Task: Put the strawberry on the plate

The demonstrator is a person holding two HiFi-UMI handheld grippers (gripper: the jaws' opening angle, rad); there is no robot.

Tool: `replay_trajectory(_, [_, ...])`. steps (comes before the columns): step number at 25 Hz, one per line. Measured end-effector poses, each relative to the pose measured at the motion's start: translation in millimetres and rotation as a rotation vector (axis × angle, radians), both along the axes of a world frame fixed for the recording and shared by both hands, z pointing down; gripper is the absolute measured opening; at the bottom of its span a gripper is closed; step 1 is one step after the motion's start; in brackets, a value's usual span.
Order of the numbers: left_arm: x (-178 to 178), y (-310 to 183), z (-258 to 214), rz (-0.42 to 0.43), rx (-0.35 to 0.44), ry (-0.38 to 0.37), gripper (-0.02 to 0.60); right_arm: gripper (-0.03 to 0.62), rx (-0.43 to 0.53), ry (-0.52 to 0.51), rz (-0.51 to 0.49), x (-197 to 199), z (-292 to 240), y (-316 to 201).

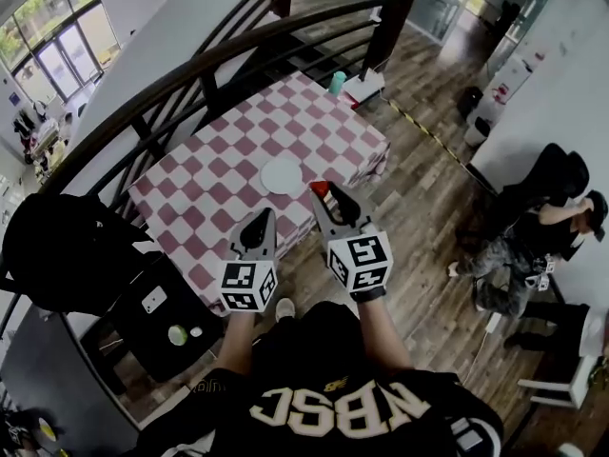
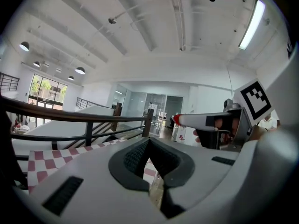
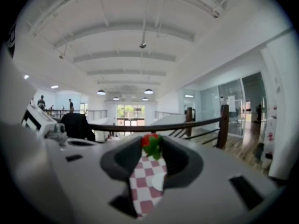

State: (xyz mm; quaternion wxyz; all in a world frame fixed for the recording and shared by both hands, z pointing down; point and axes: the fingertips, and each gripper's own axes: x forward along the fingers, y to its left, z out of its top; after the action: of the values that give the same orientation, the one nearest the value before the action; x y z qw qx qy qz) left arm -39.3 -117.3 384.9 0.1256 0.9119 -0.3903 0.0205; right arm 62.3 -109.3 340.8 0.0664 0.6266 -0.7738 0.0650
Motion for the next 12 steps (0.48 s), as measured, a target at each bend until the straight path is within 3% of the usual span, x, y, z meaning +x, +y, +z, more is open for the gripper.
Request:
replay_trajectory(5, [-9.1, -27.7, 25.0, -0.024, -0.058, -0.003, 0.008, 0.141, -0.054, 0.008, -0.017, -6.9, 22.9, -26.4])
replay_trajectory(12, [-3.8, -62.5, 64.2, -0.045, -0.129, -0.057, 0.009, 0.141, -0.115, -0.025, -0.029, 15.5, 54.8, -70.0])
